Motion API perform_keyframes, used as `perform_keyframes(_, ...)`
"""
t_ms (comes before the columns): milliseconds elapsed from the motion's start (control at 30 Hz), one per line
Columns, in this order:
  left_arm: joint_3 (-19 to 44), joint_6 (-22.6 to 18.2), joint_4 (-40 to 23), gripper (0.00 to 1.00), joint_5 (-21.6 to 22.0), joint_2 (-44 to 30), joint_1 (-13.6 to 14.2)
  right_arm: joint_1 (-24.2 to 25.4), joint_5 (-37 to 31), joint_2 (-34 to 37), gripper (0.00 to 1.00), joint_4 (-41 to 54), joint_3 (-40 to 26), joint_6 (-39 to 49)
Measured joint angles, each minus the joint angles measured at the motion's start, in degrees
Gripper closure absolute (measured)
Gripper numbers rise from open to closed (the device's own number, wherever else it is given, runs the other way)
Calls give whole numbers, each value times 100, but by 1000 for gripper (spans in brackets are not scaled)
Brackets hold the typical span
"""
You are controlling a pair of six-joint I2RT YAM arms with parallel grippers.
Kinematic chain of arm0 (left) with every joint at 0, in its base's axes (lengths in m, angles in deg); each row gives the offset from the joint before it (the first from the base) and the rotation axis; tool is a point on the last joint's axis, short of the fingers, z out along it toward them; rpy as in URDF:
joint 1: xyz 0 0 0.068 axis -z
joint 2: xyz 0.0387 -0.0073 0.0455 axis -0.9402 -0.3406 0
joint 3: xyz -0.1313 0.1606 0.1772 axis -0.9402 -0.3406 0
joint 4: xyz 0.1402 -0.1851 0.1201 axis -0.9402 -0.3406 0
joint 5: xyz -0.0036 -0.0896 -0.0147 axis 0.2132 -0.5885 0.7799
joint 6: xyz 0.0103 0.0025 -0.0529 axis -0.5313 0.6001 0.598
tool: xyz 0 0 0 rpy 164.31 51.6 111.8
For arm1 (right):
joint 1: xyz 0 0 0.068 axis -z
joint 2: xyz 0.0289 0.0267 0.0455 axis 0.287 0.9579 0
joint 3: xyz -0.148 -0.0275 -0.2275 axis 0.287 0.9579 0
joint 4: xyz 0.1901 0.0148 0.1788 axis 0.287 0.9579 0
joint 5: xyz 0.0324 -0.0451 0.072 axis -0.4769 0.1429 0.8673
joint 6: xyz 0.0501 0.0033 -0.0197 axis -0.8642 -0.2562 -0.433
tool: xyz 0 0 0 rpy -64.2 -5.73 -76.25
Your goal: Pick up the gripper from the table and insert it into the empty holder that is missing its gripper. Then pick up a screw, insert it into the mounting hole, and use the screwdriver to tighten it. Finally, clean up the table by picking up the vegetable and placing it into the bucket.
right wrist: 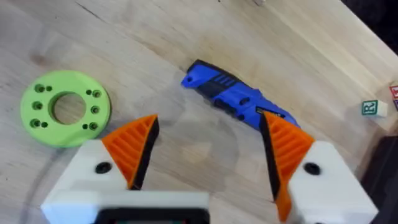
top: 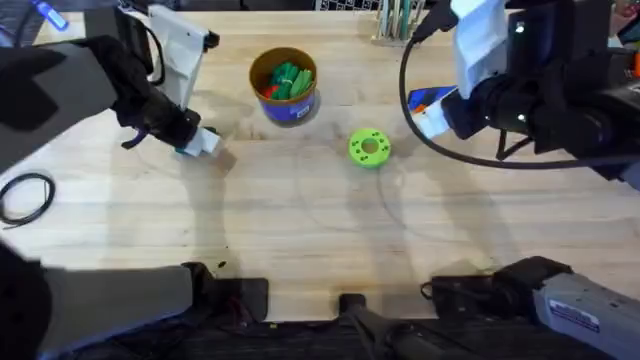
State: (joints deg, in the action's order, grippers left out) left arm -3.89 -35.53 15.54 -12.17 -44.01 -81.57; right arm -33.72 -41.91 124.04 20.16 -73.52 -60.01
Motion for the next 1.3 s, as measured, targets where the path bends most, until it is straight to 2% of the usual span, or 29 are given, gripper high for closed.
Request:
perform_keyframes(200, 44, -2, -24, 14, -112, -472, -65, 0, 0, 0, 42, -24, 0, 0)
perform_keyframes(233, 74, -11, -24, 58, -114, -476, -65, 0, 0, 0, 42, -24, 0, 0)
perform_keyframes(300, 79, -15, -1, 268, -126, -525, -65, 0, 0, 0, 42, -24, 0, 0)
perform_keyframes(333, 79, -20, -18, 440, -145, -555, -65, 0, 0, 0, 42, -26, 0, 0)
perform_keyframes(467, 92, -65, -2, 954, -186, -576, -61, 0, 0, 0, 43, -27, 0, 0)
perform_keyframes(600, 118, -12, -53, 972, -184, -571, -59, 0, 0, 0, 42, -27, -1, 0)
perform_keyframes(767, 492, 219, -594, 972, -253, -560, -9, 0, 0, 0, 42, -27, -2, 0)
perform_keyframes(867, 1025, 368, -923, 972, -464, -425, 90, 0, 0, 0, 42, -27, -2, 0)
perform_keyframes(967, 1569, 658, -951, 972, -949, -120, 261, 0, 0, 0, 42, -27, -2, 0)
perform_keyframes(1100, 1904, 1356, -188, 972, -1983, 306, 616, 0, 0, 0, 40, -29, -2, 0)
perform_keyframes(1167, 1965, 1868, 92, 972, -2341, 380, 863, 0, 0, 0, 40, -33, -2, 0)
perform_keyframes(1300, 1980, 3036, 86, 972, -2438, 253, 1392, 0, 0, 0, 38, -35, -2, 0)
